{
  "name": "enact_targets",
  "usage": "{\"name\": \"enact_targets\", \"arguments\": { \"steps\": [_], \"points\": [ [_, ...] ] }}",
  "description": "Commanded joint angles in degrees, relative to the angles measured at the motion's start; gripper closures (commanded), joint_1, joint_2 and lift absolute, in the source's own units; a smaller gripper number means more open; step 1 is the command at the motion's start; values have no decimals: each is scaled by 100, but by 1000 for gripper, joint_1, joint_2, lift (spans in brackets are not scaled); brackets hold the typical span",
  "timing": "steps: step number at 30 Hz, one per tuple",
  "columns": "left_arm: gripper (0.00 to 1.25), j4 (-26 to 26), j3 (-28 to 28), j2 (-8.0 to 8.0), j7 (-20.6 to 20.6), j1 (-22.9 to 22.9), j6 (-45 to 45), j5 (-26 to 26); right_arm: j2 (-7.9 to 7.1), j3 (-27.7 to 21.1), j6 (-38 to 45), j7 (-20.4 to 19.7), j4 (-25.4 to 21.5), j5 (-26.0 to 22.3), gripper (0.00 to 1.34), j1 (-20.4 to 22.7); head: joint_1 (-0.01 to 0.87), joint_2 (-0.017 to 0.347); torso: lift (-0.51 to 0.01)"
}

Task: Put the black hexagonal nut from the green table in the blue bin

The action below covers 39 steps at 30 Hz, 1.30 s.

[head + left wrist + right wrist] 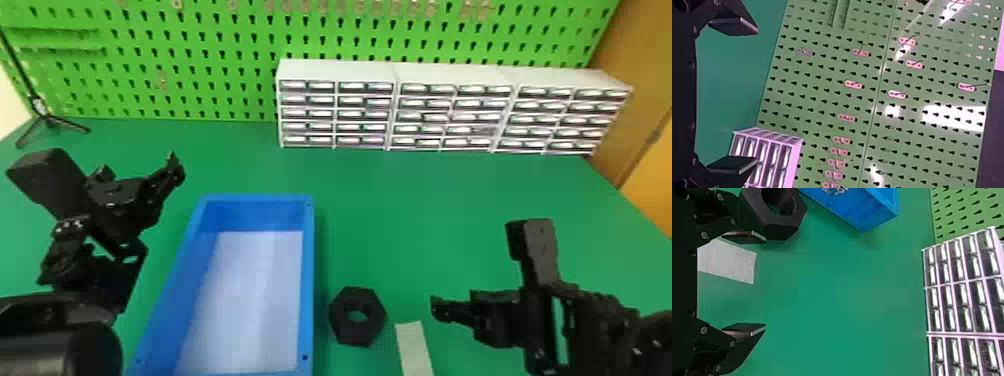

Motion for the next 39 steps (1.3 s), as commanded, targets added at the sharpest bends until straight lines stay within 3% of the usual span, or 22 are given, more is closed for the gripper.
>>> {"name": "enact_targets", "arguments": {
  "steps": [1, 8, 10, 15, 39],
  "points": [
    [124, 0, 0, 0, 1, 0, 0, 0, -314, 55, 139, -533, 0, -896, 473, -88, 692, 8, -97],
    [124, 0, 0, 0, 1, 18, 0, -9, -577, 55, 244, -1684, 0, -2214, 473, -273, 692, 8, -97],
    [124, 0, 0, 0, 1, 0, 0, -17, -621, 90, 288, -1790, 9, -2372, 473, -352, 692, 8, -97],
    [124, 0, -18, 0, 1, -9, 0, -26, -665, 151, 517, -1834, 140, -2662, 473, -598, 692, 8, -97],
    [124, 0, -26, 0, 1, -53, 0, -35, -490, 72, 1035, -1834, 325, -2706, 473, -870, 692, 8, -97]
  ]
}}
